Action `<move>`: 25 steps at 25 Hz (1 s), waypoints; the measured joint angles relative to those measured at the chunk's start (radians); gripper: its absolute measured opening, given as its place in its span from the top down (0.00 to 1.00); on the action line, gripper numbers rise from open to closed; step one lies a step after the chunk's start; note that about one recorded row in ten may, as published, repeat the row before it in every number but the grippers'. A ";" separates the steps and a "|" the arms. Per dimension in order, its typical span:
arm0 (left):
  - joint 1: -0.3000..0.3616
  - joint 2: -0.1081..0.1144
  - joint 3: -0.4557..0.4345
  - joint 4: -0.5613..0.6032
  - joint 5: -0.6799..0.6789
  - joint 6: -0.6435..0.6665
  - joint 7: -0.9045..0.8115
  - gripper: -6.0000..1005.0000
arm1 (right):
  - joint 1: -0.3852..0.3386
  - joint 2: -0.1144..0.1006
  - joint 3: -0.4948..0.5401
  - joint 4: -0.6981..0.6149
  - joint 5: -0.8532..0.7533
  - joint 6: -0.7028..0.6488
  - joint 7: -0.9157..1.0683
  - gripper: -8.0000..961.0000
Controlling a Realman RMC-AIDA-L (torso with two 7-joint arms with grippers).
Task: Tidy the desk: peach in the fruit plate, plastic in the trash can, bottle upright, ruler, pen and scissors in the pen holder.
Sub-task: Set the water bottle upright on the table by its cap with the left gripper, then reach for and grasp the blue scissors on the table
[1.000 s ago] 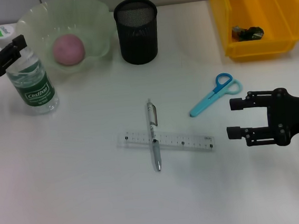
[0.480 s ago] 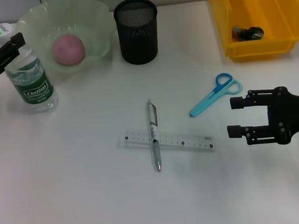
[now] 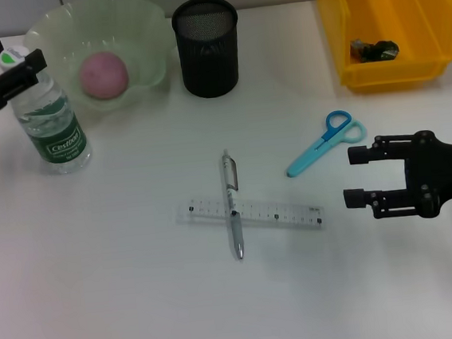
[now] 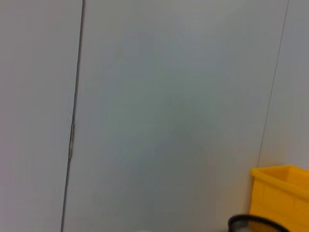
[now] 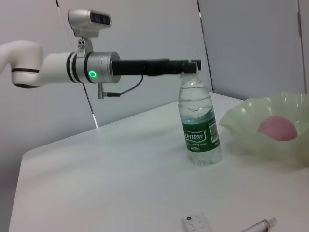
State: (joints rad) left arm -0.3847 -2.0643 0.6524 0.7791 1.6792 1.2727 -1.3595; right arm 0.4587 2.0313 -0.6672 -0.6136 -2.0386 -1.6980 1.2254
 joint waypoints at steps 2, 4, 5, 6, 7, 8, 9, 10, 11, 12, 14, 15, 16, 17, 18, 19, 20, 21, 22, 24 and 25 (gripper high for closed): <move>0.003 0.003 0.000 0.000 -0.034 0.023 -0.008 0.25 | 0.000 0.000 0.001 0.000 0.000 0.000 0.000 0.25; 0.009 0.008 -0.002 0.005 -0.075 0.062 -0.025 0.21 | -0.001 -0.001 0.004 0.000 0.000 0.000 0.000 0.25; 0.012 0.010 -0.005 0.007 -0.096 0.086 -0.038 0.21 | -0.001 -0.002 0.008 0.000 0.000 0.000 0.000 0.25; 0.015 0.014 -0.010 0.009 -0.121 0.117 -0.056 0.21 | -0.001 -0.002 0.009 0.000 0.001 0.000 0.000 0.25; 0.017 0.018 -0.017 0.010 -0.150 0.157 -0.077 0.21 | -0.001 -0.002 0.011 0.000 0.003 0.000 0.000 0.25; 0.017 0.018 -0.017 0.010 -0.150 0.157 -0.077 0.21 | 0.000 -0.002 0.011 0.000 0.005 0.000 0.001 0.25; 0.019 0.029 -0.027 0.009 -0.195 0.241 -0.113 0.21 | 0.001 -0.002 0.011 0.000 0.006 0.000 0.004 0.25; 0.019 0.034 -0.028 0.007 -0.205 0.275 -0.124 0.21 | 0.002 -0.002 0.012 0.000 0.007 0.000 0.009 0.25; 0.016 0.041 -0.028 0.004 -0.217 0.325 -0.139 0.21 | 0.003 -0.003 0.012 -0.001 0.007 0.000 0.015 0.25; 0.013 0.044 -0.027 0.002 -0.219 0.360 -0.148 0.21 | 0.005 -0.004 0.012 -0.002 0.007 0.000 0.022 0.25; 0.005 0.048 -0.020 0.001 -0.220 0.433 -0.168 0.21 | 0.005 -0.005 0.013 -0.003 0.008 0.000 0.032 0.25; 0.002 0.049 -0.008 0.001 -0.214 0.470 -0.174 0.21 | 0.007 -0.005 0.015 -0.011 0.009 0.001 0.048 0.25; 0.002 0.049 -0.004 0.001 -0.213 0.478 -0.175 0.21 | 0.007 -0.005 0.016 -0.016 0.010 0.002 0.055 0.25; 0.001 0.049 0.026 0.000 -0.203 0.502 -0.172 0.21 | 0.008 -0.005 0.018 -0.026 0.011 0.006 0.069 0.25; 0.001 0.051 0.052 0.001 -0.194 0.512 -0.164 0.21 | 0.008 -0.005 0.019 -0.038 0.011 0.007 0.083 0.25; 0.001 0.051 0.052 0.001 -0.194 0.512 -0.164 0.21 | 0.008 -0.004 0.019 -0.058 0.011 0.009 0.109 0.25; 0.003 0.053 0.108 0.000 -0.167 0.525 -0.138 0.21 | 0.010 -0.005 0.018 -0.073 0.011 0.010 0.127 0.25; 0.005 0.054 0.149 -0.002 -0.142 0.529 -0.113 0.21 | 0.011 -0.006 0.013 -0.100 0.009 0.009 0.158 0.25; 0.005 0.053 0.174 -0.006 -0.122 0.530 -0.094 0.21 | 0.014 -0.009 0.010 -0.125 0.007 0.008 0.183 0.25; 0.004 0.048 0.213 -0.020 -0.078 0.531 -0.055 0.21 | 0.024 -0.022 -0.002 -0.180 0.001 0.000 0.252 0.25; 0.000 0.047 0.226 -0.034 -0.058 0.531 -0.040 0.21 | 0.034 -0.031 -0.013 -0.207 -0.003 -0.004 0.287 0.25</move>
State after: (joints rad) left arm -0.3844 -2.0178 0.8782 0.7452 1.6207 1.8038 -1.3994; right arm 0.4928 2.0000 -0.6802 -0.8204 -2.0418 -1.7022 1.5123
